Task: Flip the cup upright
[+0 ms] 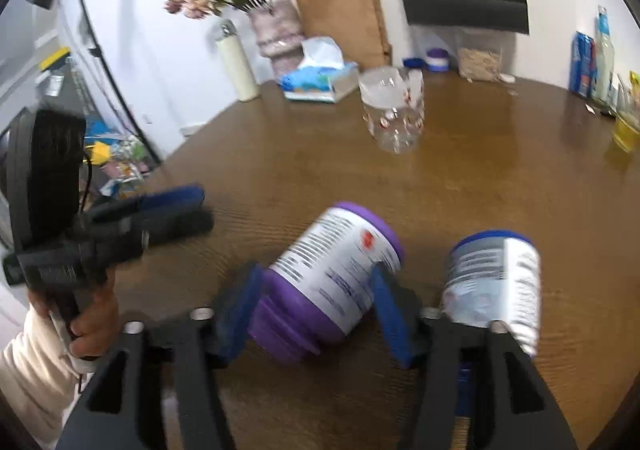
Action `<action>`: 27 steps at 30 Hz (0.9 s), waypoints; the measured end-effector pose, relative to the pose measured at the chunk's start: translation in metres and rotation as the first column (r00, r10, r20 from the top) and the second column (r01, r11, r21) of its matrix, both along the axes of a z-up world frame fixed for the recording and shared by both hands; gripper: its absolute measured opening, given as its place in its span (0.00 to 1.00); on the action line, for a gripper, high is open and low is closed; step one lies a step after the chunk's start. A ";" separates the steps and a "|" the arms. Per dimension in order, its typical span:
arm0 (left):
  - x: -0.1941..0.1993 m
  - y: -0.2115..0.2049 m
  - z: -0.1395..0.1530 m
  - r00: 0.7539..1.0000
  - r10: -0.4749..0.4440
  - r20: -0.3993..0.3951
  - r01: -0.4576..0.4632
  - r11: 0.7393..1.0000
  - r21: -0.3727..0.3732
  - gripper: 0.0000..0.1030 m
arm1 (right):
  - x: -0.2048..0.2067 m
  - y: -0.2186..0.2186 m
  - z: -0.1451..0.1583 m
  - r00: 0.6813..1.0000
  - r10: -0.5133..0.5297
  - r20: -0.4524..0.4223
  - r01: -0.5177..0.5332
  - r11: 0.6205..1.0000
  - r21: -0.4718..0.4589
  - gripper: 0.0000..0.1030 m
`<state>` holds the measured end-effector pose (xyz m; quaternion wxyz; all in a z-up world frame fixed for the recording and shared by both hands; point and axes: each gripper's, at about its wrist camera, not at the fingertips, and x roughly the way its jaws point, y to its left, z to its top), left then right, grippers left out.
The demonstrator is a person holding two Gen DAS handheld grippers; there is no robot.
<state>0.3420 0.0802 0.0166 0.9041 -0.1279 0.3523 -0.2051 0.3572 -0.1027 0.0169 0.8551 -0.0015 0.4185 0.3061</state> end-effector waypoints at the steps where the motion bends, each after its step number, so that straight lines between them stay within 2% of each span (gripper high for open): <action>1: 0.007 -0.003 -0.001 1.000 0.001 -0.010 -0.001 1.000 0.008 0.70 | 0.001 0.006 -0.001 1.000 -0.010 0.017 0.010 1.000 -0.016 0.69; 4: 0.020 -0.018 -0.004 0.999 -0.020 -0.037 0.021 0.999 0.050 0.61 | 0.009 0.019 -0.006 1.000 -0.014 0.000 0.014 1.000 -0.028 0.69; 7: 0.017 -0.026 -0.005 0.999 -0.035 -0.036 0.037 0.997 0.064 0.61 | 0.008 0.033 -0.010 0.999 0.017 0.030 -0.015 0.998 -0.060 0.66; 9: 0.016 -0.024 -0.005 0.999 -0.032 -0.037 0.034 0.998 0.060 0.61 | 0.002 0.041 -0.009 0.997 0.067 0.041 -0.064 0.996 -0.067 0.62; 10: 0.018 -0.022 -0.006 0.999 -0.031 -0.043 0.034 0.998 0.055 0.61 | -0.003 0.047 -0.009 0.991 0.131 0.040 -0.129 0.990 -0.049 0.60; 12: 0.021 -0.020 -0.011 0.997 -0.024 -0.070 0.029 0.998 0.065 0.52 | -0.012 0.055 -0.009 0.977 0.209 0.043 -0.207 0.977 -0.048 0.60; 14: 0.021 -0.017 -0.018 0.995 0.006 -0.096 0.005 0.993 0.115 0.35 | -0.025 0.061 -0.008 0.965 0.250 0.083 -0.241 0.965 -0.099 0.61; 18: 0.009 -0.001 -0.019 0.994 0.026 -0.103 -0.018 0.997 0.071 0.34 | -0.033 0.055 -0.008 0.961 0.261 0.094 -0.247 0.959 -0.140 0.61; 21: -0.006 0.003 -0.014 0.996 0.051 -0.076 -0.043 0.994 0.096 0.34 | -0.037 0.048 -0.006 0.963 0.238 0.128 -0.211 0.958 -0.195 0.61; 27: -0.021 0.002 -0.009 0.996 0.058 -0.068 -0.049 0.991 0.123 0.34 | -0.030 0.031 0.001 0.975 0.152 0.163 -0.119 0.973 -0.197 0.61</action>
